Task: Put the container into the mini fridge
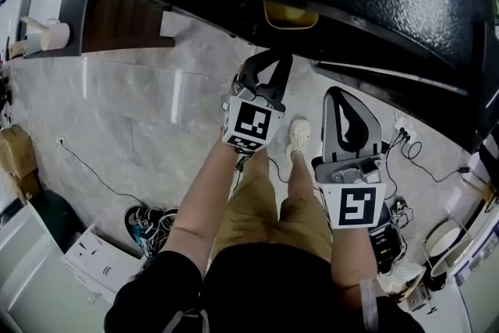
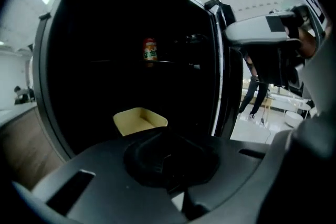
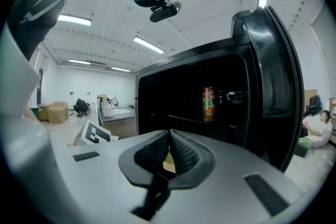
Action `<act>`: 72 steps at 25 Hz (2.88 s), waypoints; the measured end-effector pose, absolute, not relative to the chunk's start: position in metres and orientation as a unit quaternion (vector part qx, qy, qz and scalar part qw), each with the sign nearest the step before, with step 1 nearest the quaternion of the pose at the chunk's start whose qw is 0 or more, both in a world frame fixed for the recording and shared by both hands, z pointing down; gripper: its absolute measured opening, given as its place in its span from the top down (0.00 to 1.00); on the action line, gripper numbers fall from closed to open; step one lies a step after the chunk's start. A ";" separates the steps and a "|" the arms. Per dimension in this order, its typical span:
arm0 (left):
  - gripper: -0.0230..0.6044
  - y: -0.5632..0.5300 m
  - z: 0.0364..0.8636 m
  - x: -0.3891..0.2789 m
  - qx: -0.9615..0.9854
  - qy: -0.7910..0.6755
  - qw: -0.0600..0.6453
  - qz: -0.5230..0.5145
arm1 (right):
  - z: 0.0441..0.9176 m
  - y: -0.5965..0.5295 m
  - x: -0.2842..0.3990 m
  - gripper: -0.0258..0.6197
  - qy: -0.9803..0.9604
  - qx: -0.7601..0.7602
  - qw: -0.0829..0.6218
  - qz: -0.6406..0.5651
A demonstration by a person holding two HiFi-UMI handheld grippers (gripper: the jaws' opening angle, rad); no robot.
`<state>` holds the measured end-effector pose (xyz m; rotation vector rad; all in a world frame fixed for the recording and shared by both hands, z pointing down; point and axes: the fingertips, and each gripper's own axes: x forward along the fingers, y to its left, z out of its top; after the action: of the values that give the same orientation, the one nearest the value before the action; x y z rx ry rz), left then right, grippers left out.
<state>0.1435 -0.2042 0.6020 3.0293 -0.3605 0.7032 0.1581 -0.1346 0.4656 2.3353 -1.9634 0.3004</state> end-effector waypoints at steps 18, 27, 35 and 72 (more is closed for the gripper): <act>0.93 -0.247 0.658 0.168 0.955 -0.169 0.043 0.242 | 0.473 -0.133 0.163 0.90 -0.658 0.744 0.067 0.097; 0.93 -0.280 0.663 0.177 0.950 -0.190 0.022 0.246 | 0.479 -0.138 0.171 0.90 -0.652 0.748 0.071 0.101; 0.93 -0.290 0.656 0.182 0.949 -0.190 0.011 0.250 | 0.474 -0.140 0.180 0.90 -0.644 0.755 0.076 0.096; 0.93 -0.061 0.222 0.072 0.951 -0.246 -0.172 0.079 | 0.203 -0.015 0.119 0.90 -0.726 0.684 -0.038 -0.058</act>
<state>0.0719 -0.0606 0.2225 3.3648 -0.8716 0.2779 0.1192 -0.0149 0.2034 2.2008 -2.3387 -0.1880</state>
